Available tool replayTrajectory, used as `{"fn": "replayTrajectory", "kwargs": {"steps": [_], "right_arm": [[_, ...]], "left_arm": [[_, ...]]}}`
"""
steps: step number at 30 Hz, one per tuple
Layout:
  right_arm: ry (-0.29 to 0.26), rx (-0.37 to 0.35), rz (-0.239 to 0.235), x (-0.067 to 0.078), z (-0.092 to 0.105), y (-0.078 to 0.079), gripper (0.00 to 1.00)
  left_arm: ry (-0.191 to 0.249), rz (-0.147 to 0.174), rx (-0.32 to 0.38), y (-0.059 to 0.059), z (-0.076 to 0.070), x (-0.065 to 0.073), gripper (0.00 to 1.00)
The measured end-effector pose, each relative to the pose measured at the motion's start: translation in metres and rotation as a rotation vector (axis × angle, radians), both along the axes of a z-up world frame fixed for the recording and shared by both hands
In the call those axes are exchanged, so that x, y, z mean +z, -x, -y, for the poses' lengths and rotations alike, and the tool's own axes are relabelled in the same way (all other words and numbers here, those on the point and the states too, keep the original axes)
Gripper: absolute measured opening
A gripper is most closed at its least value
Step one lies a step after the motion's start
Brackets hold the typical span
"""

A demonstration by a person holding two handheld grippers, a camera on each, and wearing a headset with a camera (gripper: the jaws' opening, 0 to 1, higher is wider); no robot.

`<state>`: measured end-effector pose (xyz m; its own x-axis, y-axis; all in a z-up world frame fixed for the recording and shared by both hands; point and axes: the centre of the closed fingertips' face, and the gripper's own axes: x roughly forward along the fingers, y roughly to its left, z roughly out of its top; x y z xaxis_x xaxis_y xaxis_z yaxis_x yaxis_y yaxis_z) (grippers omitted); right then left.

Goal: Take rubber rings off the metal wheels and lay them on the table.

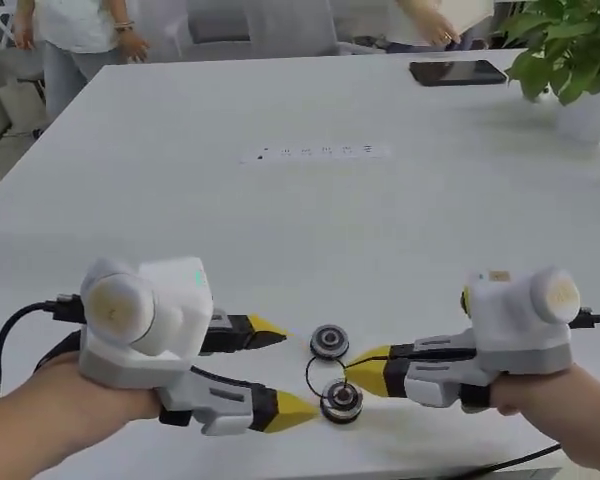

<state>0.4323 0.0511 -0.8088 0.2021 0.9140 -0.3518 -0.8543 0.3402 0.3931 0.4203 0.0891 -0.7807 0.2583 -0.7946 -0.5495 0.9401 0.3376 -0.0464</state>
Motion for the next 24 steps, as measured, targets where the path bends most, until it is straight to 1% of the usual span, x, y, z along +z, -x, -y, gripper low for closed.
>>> {"fn": "replayTrajectory", "kwargs": {"steps": [3,8,11,14,24], "right_arm": [[0.007,0.016,0.005,0.002,-0.003,0.0,0.0],[0.018,0.038,0.014,0.003,-0.008,-0.003,0.0],[0.022,0.05,0.017,0.004,-0.012,-0.004,0.0],[0.033,0.071,0.021,0.003,-0.016,-0.005,0.0],[0.067,0.131,0.032,0.003,-0.028,-0.007,0.0]], "left_arm": [[0.001,0.002,0.009,0.002,-0.006,0.002,0.52],[-0.002,0.022,0.025,0.002,-0.016,0.007,0.59],[0.003,0.019,0.042,0.002,-0.021,0.008,0.61],[-0.002,0.012,0.049,0.004,-0.026,0.007,0.64],[-0.02,0.025,0.071,0.004,-0.039,0.008,0.7]]}}
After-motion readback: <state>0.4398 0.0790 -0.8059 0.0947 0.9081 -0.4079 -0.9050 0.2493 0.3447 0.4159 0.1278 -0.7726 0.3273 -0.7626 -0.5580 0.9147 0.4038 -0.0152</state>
